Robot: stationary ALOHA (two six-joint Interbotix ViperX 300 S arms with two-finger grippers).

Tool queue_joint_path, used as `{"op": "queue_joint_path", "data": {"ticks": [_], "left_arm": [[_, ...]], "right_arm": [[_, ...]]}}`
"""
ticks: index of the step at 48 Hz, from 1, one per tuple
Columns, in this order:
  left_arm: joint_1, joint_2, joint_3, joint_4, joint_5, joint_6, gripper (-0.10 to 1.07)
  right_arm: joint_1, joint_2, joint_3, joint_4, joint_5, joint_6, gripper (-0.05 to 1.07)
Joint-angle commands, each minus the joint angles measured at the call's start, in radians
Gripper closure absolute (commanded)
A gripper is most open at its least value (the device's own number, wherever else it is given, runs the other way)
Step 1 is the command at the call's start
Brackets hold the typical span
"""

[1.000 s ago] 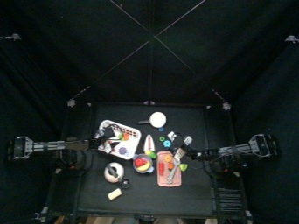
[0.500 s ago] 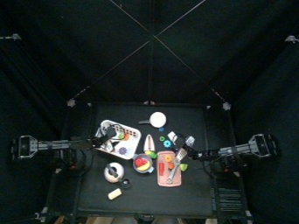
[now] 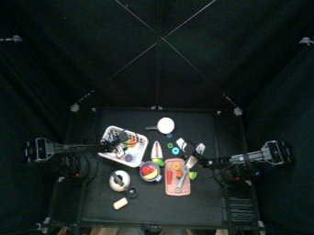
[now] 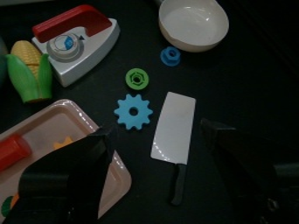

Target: Grab starfruit bottom

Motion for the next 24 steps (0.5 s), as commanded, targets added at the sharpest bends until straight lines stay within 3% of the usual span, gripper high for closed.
{"op": "queue_joint_path", "data": {"ticks": [1, 24], "left_arm": [[0.014, 0.020, -0.034, 0.040, -0.003, -0.002, -0.03], [0.011, 0.179, -0.104, 0.061, 0.002, 0.005, -0.02]], "right_arm": [[-0.003, -0.015, -0.012, -0.002, -0.002, 0.003, -0.01], [-0.006, -0.008, -0.006, -0.002, -0.003, 0.003, -0.01]]}}
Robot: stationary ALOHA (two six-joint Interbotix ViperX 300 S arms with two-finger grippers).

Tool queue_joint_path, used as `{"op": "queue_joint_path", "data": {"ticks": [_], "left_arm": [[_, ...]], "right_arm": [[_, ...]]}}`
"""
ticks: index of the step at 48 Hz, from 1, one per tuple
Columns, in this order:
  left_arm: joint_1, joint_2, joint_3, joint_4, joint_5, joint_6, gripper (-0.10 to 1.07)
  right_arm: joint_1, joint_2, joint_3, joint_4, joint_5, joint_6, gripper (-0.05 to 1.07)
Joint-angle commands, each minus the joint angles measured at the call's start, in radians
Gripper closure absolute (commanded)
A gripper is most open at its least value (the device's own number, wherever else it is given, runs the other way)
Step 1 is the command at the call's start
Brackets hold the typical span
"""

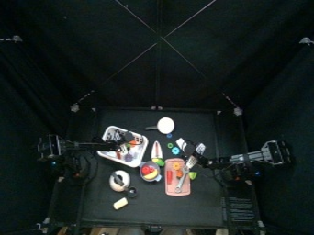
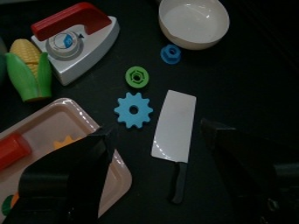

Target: Grab starfruit bottom

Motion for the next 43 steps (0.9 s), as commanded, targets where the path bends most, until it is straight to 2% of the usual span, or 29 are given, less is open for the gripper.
{"op": "queue_joint_path", "data": {"ticks": [1, 18, 29, 37, 43], "left_arm": [[0.002, 0.008, -0.023, 0.003, 0.000, 0.002, -0.02], [-0.002, 0.011, -0.021, 0.003, -0.002, 0.002, 0.03], [-0.002, 0.006, -0.023, 0.002, 0.002, 0.002, 0.19], [-0.005, -0.040, -0.032, -0.002, 0.037, 0.002, 0.27], [-0.044, -0.107, -0.046, -0.028, 0.078, -0.002, 0.28]], "right_arm": [[-0.003, -0.008, -0.008, -0.003, -0.002, 0.002, -0.01], [-0.003, -0.006, -0.008, -0.003, -0.003, 0.003, -0.01], [-0.003, -0.006, -0.008, -0.003, -0.003, 0.005, -0.01], [0.000, -0.006, -0.006, -0.003, -0.003, 0.003, -0.01], [0.000, -0.006, -0.006, -0.003, -0.003, 0.005, -0.01]]}}
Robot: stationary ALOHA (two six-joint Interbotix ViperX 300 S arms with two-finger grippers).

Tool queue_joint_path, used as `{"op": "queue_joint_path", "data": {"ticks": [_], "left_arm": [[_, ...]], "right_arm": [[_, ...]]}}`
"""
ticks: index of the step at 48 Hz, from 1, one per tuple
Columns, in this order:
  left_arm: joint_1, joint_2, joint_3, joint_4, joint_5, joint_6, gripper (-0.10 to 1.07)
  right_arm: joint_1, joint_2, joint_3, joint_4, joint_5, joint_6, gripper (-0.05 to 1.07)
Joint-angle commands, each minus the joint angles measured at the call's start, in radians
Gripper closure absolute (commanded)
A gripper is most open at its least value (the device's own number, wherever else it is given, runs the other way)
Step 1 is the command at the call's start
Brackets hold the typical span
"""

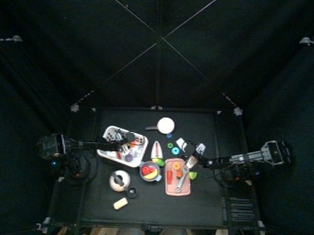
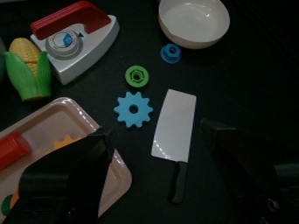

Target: Grab starfruit bottom

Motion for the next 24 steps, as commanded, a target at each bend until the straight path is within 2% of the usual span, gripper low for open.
{"op": "queue_joint_path", "data": {"ticks": [1, 11, 24], "left_arm": [[-0.034, -0.069, -0.031, -0.021, 0.026, -0.002, 0.28], [-0.089, -0.160, -0.037, -0.054, 0.043, -0.002, 0.28], [-0.104, -0.160, -0.037, -0.058, 0.048, -0.003, 0.28]], "right_arm": [[0.000, -0.008, -0.009, -0.002, -0.002, 0.003, -0.01], [-0.002, -0.008, -0.011, -0.002, -0.002, 0.003, -0.01], [-0.002, -0.008, -0.011, -0.002, -0.002, 0.002, -0.01]]}}
